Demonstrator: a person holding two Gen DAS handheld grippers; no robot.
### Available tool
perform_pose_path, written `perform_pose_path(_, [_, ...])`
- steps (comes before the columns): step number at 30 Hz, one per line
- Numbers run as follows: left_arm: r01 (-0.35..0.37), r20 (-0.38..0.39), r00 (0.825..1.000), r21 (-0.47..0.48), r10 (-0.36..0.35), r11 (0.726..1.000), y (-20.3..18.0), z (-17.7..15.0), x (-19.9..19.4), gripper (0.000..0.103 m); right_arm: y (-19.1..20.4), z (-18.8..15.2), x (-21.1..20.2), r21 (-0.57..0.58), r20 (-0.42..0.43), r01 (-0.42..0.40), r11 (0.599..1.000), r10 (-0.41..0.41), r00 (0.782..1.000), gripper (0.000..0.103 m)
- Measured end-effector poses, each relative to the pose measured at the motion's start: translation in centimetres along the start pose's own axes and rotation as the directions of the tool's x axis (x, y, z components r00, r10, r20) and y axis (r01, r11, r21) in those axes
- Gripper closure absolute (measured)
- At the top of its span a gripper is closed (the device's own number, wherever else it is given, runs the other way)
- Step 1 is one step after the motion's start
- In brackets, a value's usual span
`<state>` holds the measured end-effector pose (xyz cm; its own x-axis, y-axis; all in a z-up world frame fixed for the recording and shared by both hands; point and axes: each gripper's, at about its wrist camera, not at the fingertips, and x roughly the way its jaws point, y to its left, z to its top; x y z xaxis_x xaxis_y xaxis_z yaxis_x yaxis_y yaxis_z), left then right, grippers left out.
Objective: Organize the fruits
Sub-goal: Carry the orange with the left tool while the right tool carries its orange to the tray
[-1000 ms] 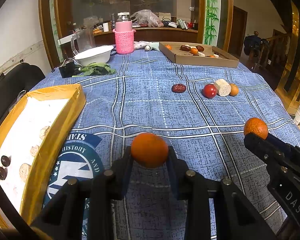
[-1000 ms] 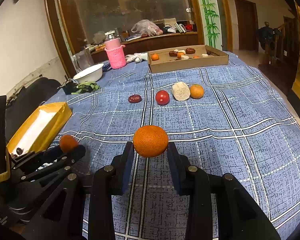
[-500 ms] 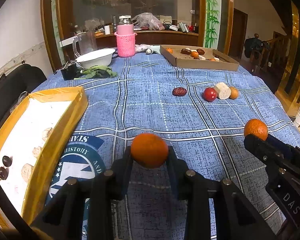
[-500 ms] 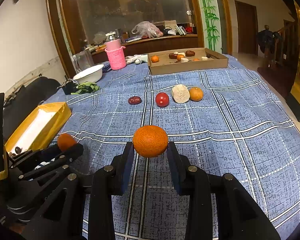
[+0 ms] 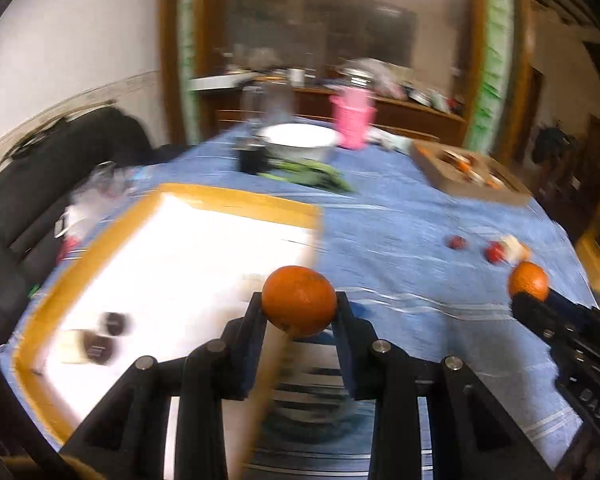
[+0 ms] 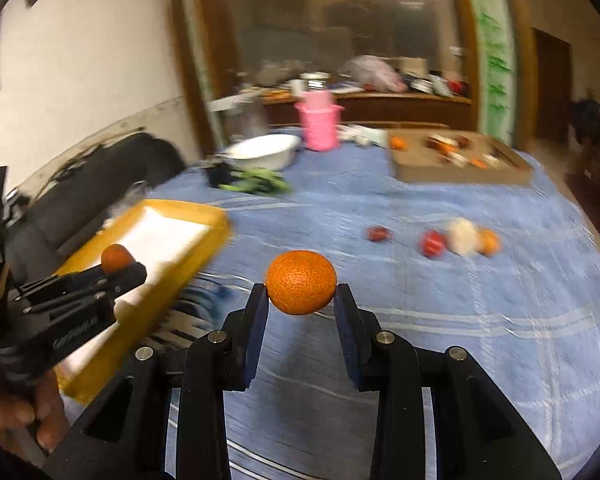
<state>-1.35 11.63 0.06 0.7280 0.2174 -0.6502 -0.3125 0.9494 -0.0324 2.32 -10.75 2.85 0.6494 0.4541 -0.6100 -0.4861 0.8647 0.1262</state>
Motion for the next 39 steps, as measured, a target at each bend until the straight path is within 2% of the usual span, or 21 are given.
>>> perform_pose_path(5, [-0.098, -0.011, 0.995, -0.09, 0.097, 0.991, 6.9, 0.7, 0.4, 0.068, 4.9, 1.5, 1.6, -0.056, -0.003, -0.099, 0.993, 0.099, 0.995, 0.07])
perform_pose_path(11, [-0.164, -0.044, 0.986, -0.119, 0.159, 0.979, 11.0, 0.5, 1.5, 0.068, 10.4, 1.4, 4.1, -0.111, -0.054, -0.196, 0.974, 0.191, 0.98, 0.071])
perform_pose_path(18, [-0.174, -0.1, 0.981, -0.102, 0.164, 0.979, 11.6, 0.1, 3.1, 0.068, 13.7, 0.8, 6.3, -0.153, -0.115, -0.241, 0.958, 0.225, 0.968, 0.071])
perform_pose_path(26, [-0.176, -0.161, 0.974, -0.11, 0.157, 0.978, 11.8, 0.4, 4.9, 0.068, 13.6, 1.4, 10.1, -0.152, -0.164, -0.221, 0.963, 0.196, 0.967, 0.071])
perform_pose_path(39, [-0.182, -0.184, 0.969, -0.1, 0.162, 0.978, 12.2, 2.0, 6.6, 0.068, 13.6, 4.3, 15.6, -0.139, -0.223, -0.216, 0.966, 0.182, 0.958, 0.071])
